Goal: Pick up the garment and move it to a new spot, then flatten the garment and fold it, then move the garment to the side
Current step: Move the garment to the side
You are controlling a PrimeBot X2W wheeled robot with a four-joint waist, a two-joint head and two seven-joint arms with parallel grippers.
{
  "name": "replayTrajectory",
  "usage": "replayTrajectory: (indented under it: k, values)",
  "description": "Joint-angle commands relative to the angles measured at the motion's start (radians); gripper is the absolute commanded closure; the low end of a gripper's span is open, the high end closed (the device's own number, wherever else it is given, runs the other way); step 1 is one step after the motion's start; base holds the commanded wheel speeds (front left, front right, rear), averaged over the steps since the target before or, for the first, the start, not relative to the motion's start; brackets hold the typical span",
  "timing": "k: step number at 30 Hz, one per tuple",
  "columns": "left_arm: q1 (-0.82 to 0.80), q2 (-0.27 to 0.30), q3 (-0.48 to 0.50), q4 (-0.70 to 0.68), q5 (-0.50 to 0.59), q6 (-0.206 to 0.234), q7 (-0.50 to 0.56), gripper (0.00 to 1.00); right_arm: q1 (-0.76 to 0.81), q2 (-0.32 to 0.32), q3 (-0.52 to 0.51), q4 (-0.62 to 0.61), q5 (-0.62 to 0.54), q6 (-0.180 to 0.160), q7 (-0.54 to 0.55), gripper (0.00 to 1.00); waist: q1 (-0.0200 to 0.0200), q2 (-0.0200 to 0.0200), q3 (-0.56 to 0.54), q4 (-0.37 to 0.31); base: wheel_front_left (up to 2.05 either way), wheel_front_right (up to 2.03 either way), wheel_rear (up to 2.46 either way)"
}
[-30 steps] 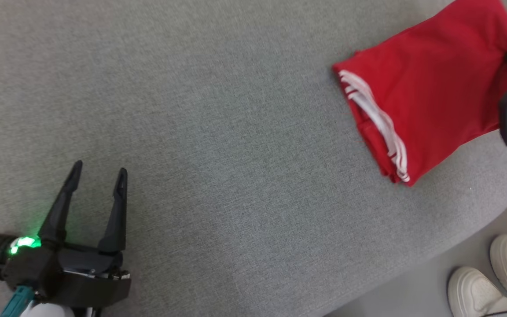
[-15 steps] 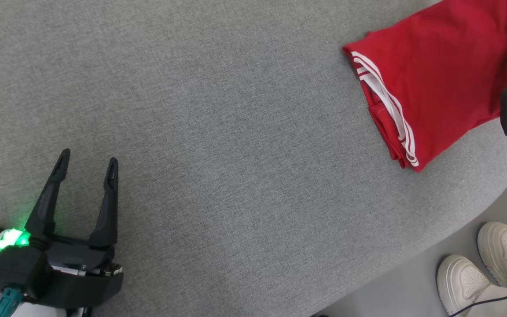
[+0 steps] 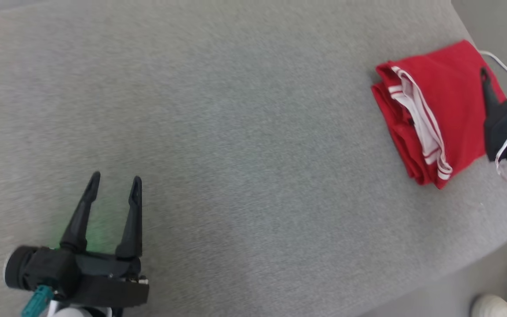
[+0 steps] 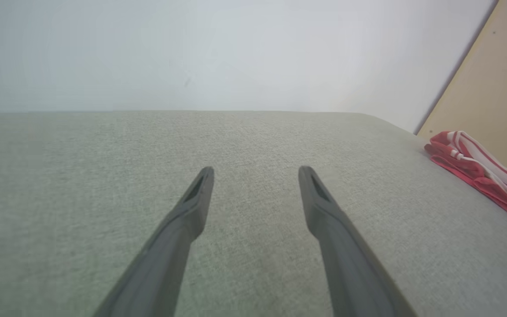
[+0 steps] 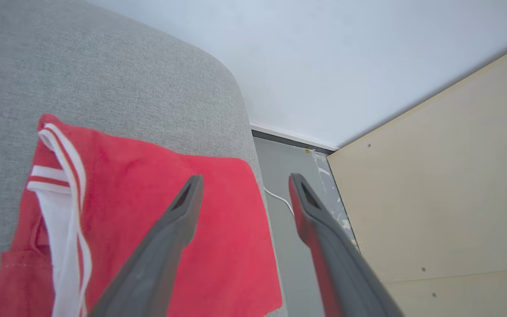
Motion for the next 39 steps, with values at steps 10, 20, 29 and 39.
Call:
replayTrajectory:
  k: [10,20,29,39]
  values:
    - [0.147,-0.080,0.080,0.050,-0.017,-0.005,-0.003,0.00,0.212,0.015,0.016,-0.133,0.127,-0.003,-0.033,0.00,0.0000,-0.0001,-0.245,0.273,0.00,0.00,0.00]
    - [0.268,-0.125,0.146,0.078,-0.025,-0.005,-0.003,0.00,0.459,0.080,-0.013,-0.310,0.168,-0.003,-0.054,0.00,0.0000,-0.0001,-0.370,0.394,0.00,0.00,0.00]
    - [0.341,-0.139,0.176,0.091,-0.023,-0.006,-0.003,0.00,0.695,0.215,-0.111,-0.413,0.168,-0.003,-0.120,0.00,0.0000,-0.0001,-0.461,0.426,0.00,0.00,0.00]
    - [0.357,-0.142,0.193,0.103,-0.023,-0.005,-0.003,0.00,0.850,0.331,-0.153,-0.461,0.129,-0.003,-0.287,0.00,0.0000,-0.0001,-0.500,0.408,0.00,0.00,0.00]
